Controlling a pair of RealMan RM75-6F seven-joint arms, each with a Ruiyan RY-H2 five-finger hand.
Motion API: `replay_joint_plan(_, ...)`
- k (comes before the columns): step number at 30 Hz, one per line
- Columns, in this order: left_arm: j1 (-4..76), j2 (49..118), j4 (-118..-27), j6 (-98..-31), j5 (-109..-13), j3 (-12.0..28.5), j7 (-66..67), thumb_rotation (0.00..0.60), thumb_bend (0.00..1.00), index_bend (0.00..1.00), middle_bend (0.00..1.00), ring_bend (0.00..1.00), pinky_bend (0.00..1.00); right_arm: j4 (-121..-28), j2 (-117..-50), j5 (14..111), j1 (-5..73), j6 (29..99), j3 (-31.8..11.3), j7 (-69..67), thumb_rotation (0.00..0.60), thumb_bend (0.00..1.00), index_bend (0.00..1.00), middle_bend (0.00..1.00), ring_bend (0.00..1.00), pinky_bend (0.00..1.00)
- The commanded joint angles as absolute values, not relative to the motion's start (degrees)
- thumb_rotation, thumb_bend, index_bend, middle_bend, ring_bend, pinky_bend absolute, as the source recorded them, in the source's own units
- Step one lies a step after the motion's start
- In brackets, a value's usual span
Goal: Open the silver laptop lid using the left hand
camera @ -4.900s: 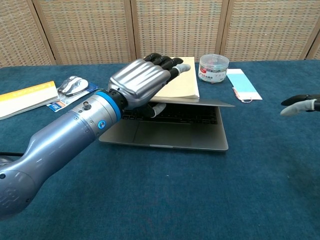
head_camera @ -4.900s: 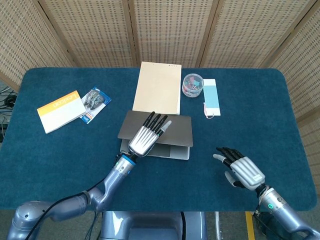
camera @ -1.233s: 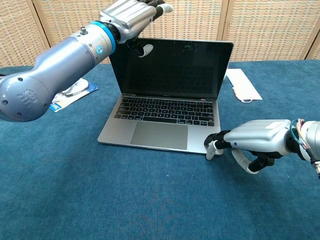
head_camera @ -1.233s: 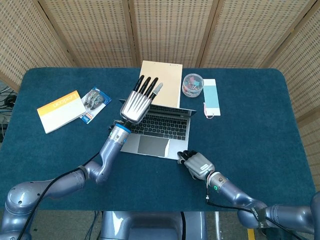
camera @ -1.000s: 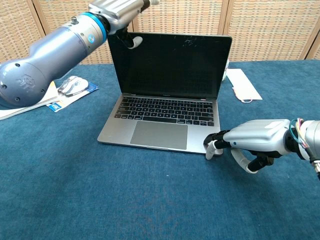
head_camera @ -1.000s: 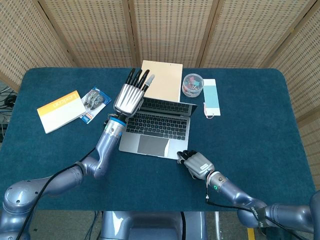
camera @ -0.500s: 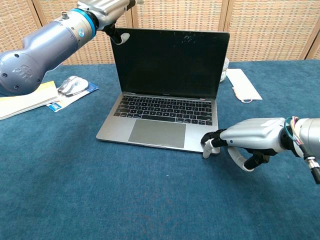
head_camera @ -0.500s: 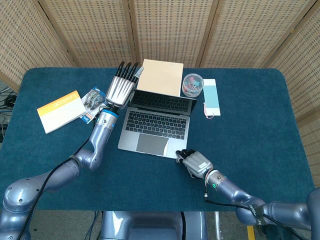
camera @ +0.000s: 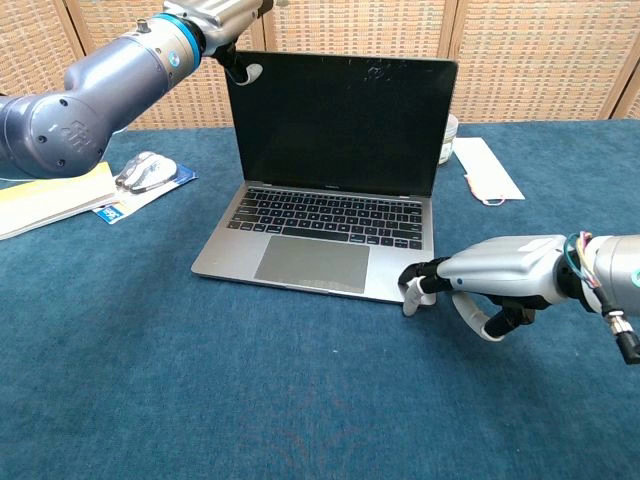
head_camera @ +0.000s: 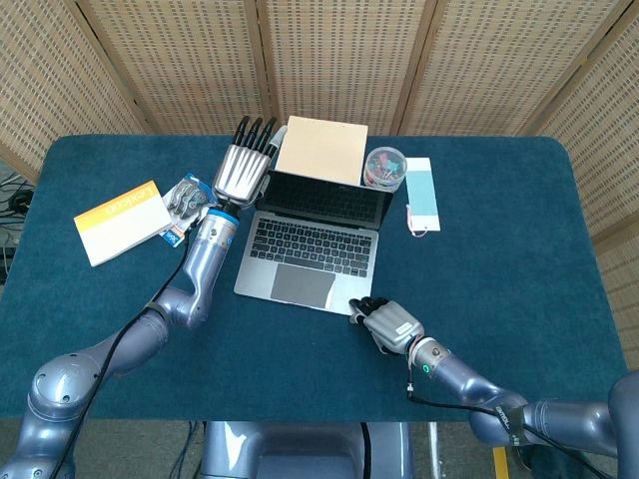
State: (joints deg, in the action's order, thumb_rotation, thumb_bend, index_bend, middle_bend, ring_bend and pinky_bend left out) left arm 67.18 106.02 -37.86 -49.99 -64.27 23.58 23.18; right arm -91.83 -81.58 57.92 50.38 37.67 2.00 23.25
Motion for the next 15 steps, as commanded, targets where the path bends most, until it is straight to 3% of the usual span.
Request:
replay_joint_plan(1, 67.83, 106.51, -36.99, -49.61, -63.43, 24.15, 22.99, 0.600, 0.44, 0.00, 0.00, 0.00, 0.00, -91.74, -81.45, 58.05, 50.41, 37.64, 2.16, 23.06, 0.600, 1.00, 0.19, 0.09, 0.02, 0.15)
replay_joint_plan(15, 69.43, 107.29, -36.01, -49.93, -60.05, 25.72, 25.81, 0.600, 0.44, 0.00, 0.00, 0.00, 0.00, -91.43, -80.66, 59.05, 50.08, 37.82, 2.68, 21.40, 0.600, 1.00, 0.19, 0.10, 0.02, 0.15)
